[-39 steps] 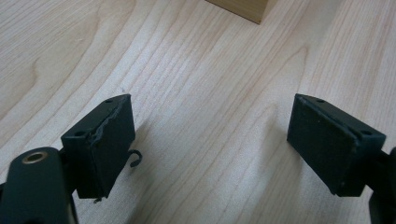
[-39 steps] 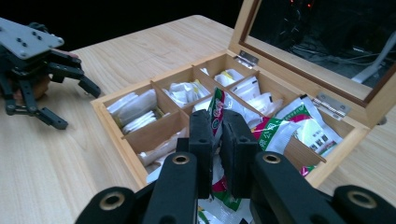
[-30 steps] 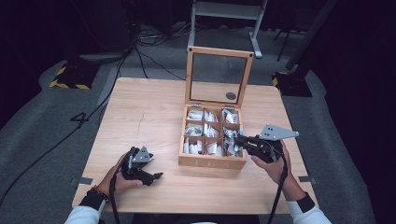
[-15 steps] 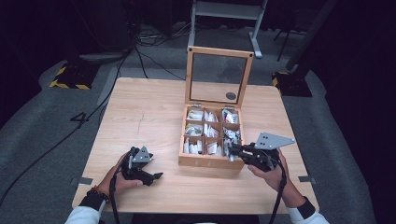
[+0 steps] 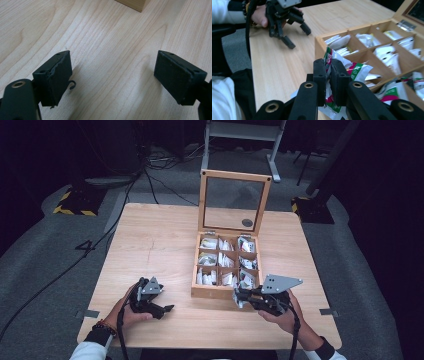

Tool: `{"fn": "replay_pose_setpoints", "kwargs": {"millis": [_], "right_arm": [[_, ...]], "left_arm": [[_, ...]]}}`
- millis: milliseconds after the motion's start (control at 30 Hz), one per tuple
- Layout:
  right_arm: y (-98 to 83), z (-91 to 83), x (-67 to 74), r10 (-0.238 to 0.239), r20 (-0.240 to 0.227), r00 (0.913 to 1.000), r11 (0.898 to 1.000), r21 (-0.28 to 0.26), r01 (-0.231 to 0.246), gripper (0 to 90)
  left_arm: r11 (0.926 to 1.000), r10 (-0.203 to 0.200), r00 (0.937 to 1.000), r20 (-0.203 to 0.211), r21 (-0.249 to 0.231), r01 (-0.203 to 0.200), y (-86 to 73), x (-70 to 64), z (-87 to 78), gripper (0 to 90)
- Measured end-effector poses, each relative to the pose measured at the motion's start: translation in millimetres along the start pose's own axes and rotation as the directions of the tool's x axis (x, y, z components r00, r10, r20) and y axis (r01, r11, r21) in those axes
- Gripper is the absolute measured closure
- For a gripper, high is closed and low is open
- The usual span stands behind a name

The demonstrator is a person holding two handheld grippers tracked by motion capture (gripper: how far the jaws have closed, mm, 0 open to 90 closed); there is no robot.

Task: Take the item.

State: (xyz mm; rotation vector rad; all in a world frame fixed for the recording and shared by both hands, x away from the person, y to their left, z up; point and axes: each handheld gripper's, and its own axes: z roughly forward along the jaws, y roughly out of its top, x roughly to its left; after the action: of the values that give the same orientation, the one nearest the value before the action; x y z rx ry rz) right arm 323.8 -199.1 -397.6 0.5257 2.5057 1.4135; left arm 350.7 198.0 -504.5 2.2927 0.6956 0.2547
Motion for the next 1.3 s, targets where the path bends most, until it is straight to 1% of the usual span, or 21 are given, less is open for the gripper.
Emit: {"fn": "replay_pose_setpoints", "kwargs": {"millis": [67,200,233,400,500,667,933,967,1300], "right_arm": [[-3.1,4.0,4.0,-0.012,-0.012,0.9999,1.000,0.019,0.012,83.6],[-8.3,11.1,9.6,-0.014,-0.035,0.9993,0.999,0.047,0.016,83.7],[-9.6,13.2,10.9,-0.022,-0.037,0.9991,0.998,0.056,0.024,83.7],[-13.2,22.0,14.7,-0.029,-0.055,0.9981,0.996,0.083,0.033,83.7],[-16.6,27.7,15.1,-0.035,-0.058,0.9977,0.994,0.103,0.041,83.6],[-21.8,35.7,15.5,-0.029,-0.070,0.9972,0.991,0.130,0.038,83.6],[-32.1,51.0,15.7,-0.023,-0.082,0.9964,0.981,0.189,0.038,83.5],[-33.2,53.0,15.8,-0.028,-0.083,0.9962,0.980,0.194,0.044,83.4],[-39.1,61.9,17.6,-0.025,-0.088,0.9958,0.971,0.233,0.045,83.1]], "left_arm": [[1.0000,-0.001,1.0000,-0.001,0.000,0.001,0.0,-0.1,0.0,15.3],[1.0000,-0.001,1.0000,0.000,0.000,0.001,0.0,0.0,0.0,15.3],[1.0000,-0.001,1.0000,0.000,0.000,0.001,0.0,0.0,0.0,15.3],[1.0000,-0.002,1.0000,0.000,-0.001,0.002,0.0,-0.1,0.2,15.1],[1.0000,-0.002,1.0000,-0.001,0.000,0.002,0.0,-0.1,0.2,15.1],[1.0000,-0.002,1.0000,-0.001,0.000,0.002,0.0,0.0,0.2,15.2],[1.0000,0.000,1.0000,-0.001,0.001,0.000,0.2,0.2,0.3,15.1],[1.0000,0.000,1.0000,-0.001,0.000,0.000,0.3,0.3,0.3,15.1],[1.0000,0.001,1.0000,0.000,0.002,-0.001,0.4,0.5,0.3,15.1]]}}
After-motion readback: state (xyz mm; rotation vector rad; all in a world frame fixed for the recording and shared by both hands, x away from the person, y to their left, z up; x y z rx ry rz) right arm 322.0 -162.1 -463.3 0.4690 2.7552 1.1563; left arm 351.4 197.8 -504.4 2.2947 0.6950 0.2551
